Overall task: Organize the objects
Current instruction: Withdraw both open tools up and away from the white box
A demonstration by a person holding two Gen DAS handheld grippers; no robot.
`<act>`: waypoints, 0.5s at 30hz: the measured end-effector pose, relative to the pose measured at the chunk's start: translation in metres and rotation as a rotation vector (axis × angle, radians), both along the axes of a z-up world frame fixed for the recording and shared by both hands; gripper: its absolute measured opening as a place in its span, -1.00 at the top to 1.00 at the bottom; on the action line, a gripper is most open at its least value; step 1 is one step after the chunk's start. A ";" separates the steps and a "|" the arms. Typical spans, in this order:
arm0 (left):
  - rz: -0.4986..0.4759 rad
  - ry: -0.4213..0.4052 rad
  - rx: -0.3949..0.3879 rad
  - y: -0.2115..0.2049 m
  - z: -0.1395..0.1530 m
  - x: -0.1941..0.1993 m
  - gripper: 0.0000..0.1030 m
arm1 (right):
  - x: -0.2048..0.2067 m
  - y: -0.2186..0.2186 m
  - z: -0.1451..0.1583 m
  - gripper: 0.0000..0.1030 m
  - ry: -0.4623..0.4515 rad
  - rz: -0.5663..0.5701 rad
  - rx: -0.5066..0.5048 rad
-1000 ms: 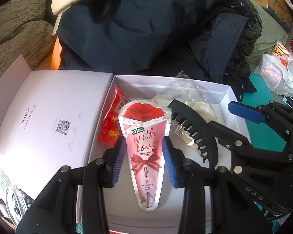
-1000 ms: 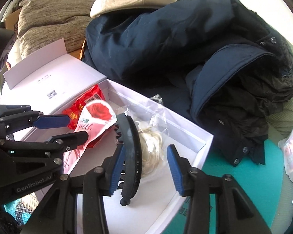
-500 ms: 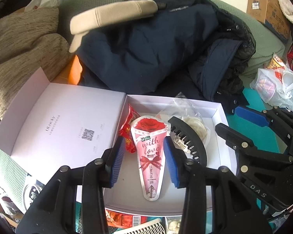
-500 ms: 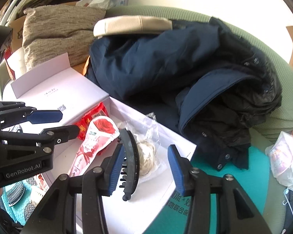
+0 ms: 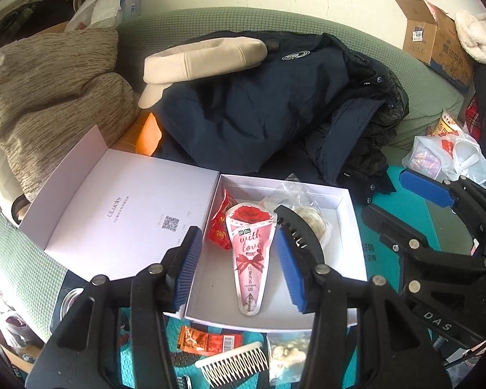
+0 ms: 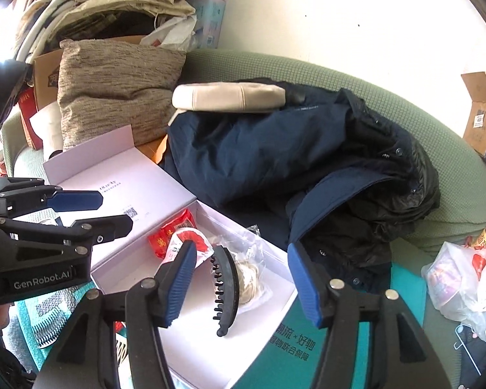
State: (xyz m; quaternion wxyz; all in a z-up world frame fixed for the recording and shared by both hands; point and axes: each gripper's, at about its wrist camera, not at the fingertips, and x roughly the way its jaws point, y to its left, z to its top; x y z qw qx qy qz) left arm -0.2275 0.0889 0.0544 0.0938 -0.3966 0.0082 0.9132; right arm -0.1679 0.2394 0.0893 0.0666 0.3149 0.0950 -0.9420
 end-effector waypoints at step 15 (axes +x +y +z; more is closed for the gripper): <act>0.046 0.094 -0.016 -0.025 0.044 0.072 -0.25 | 0.051 -0.025 0.030 -0.32 0.052 0.019 0.016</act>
